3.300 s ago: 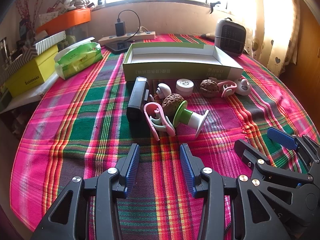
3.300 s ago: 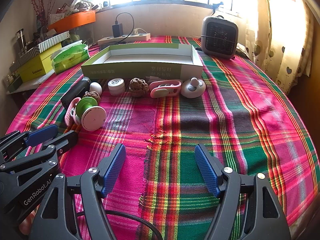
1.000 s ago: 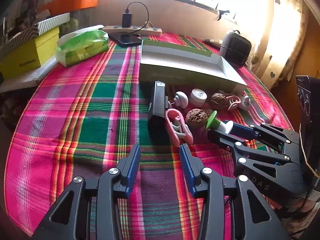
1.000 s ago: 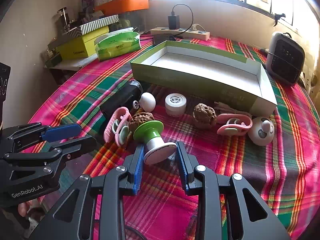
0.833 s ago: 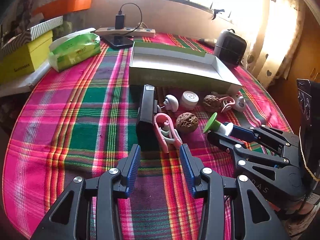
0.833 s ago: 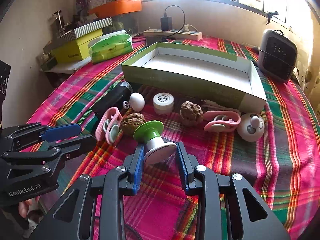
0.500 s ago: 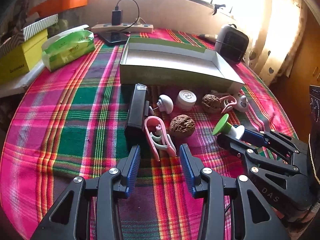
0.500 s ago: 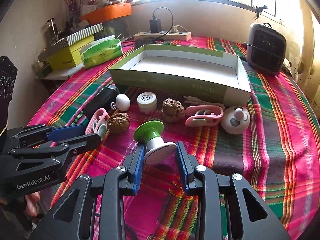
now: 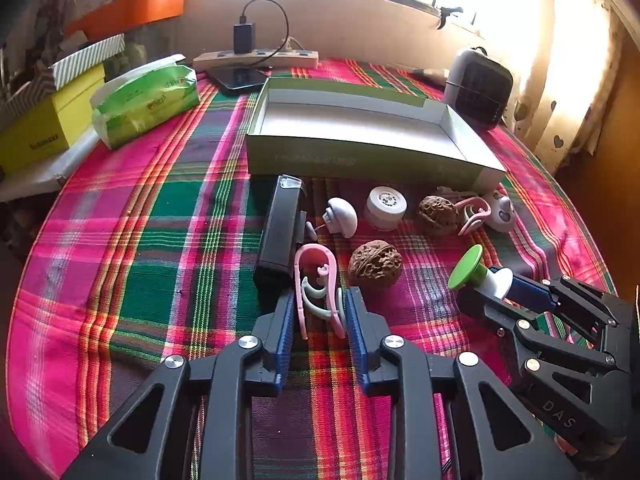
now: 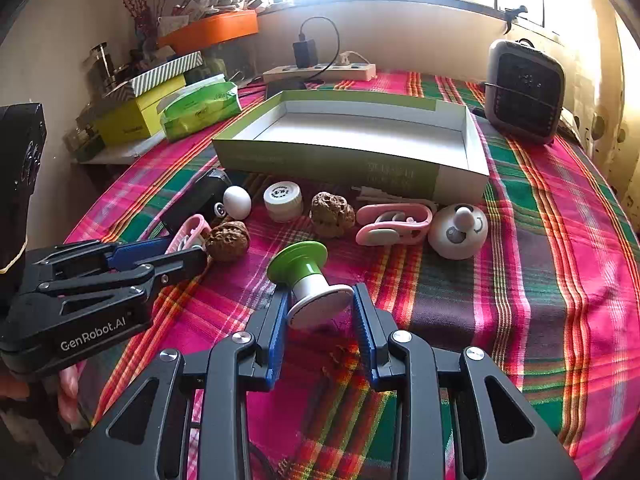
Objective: Organize objects
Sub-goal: 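Grasp the pink-and-white clip with the left tool while the right tool grasps the green-topped spool, then lift and carry the clip with the left tool while the right tool carries the spool to the box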
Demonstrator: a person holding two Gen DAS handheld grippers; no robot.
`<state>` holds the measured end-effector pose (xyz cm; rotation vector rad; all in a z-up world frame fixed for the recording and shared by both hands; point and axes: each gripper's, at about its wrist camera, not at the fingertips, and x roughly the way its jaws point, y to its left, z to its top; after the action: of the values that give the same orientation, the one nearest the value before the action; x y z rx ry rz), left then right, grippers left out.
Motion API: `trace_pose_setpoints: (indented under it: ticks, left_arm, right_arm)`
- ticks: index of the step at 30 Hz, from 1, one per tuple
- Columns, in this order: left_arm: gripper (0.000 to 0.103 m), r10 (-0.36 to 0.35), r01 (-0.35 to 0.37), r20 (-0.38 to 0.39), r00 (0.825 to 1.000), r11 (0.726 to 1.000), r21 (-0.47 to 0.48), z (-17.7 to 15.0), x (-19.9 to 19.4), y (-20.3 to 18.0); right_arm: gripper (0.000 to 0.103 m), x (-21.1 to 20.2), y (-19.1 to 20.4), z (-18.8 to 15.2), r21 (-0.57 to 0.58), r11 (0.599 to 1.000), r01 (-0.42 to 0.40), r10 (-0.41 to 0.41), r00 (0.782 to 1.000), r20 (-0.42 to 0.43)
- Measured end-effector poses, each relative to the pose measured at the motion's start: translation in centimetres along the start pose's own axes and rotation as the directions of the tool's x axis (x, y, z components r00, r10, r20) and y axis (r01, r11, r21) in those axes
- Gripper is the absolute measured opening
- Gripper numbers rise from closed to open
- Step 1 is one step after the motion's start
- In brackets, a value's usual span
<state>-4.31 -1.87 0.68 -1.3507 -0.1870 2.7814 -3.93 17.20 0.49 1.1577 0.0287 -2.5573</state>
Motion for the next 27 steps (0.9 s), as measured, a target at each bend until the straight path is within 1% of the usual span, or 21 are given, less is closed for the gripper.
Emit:
trace_pose_setpoints:
  ticks: [5,9,13,19,22,24,27]
  left_arm:
    - [0.021,-0.004,0.004,-0.001,1.000,1.000,0.015,-0.3,-0.3,-0.1]
    - [0.021,-0.022,0.022,-0.009,1.000,0.999,0.029,-0.8,-0.6,-0.4]
    - [0.021,-0.053,0.054,-0.019,0.998,0.997,0.063,-1.6,-1.2,-1.2]
    - [0.021,-0.081,0.084,-0.031,0.996,0.989,0.124,-2.3,-1.7,-2.5]
    - [0.021,-0.067,0.069,-0.023,0.998,0.987,0.142,-2.3,-1.6,-2.9]
    - [0.022,-0.067,0.069,-0.023,0.997,0.988,0.137,-2.1,-1.4,-2.8]
    - [0.022,-0.048,0.051,-0.022,0.999,0.989,0.142,-1.8,-1.2,-2.8]
  right_arm:
    - [0.033,-0.2,0.0,-0.2,0.006,1.000,-0.006,0.006,1.000,0.004]
    - [0.033,-0.3,-0.2,-0.4,0.013,1.000,0.001,-0.001,1.000,0.003]
    - [0.033,-0.6,-0.5,-0.7,0.025,1.000,0.007,-0.007,1.000,0.005]
    - [0.033,-1.1,-0.5,-1.1,0.031,0.999,0.023,-0.024,1.000,0.004]
    - [0.033,-1.2,-0.4,-1.4,0.035,0.999,0.026,-0.027,1.000,0.005]
    - [0.033,-1.2,-0.4,-1.4,0.033,0.999,0.031,-0.031,1.000,0.005]
    - [0.033,-1.2,-0.3,-1.3,0.023,0.999,0.038,-0.038,0.999,0.001]
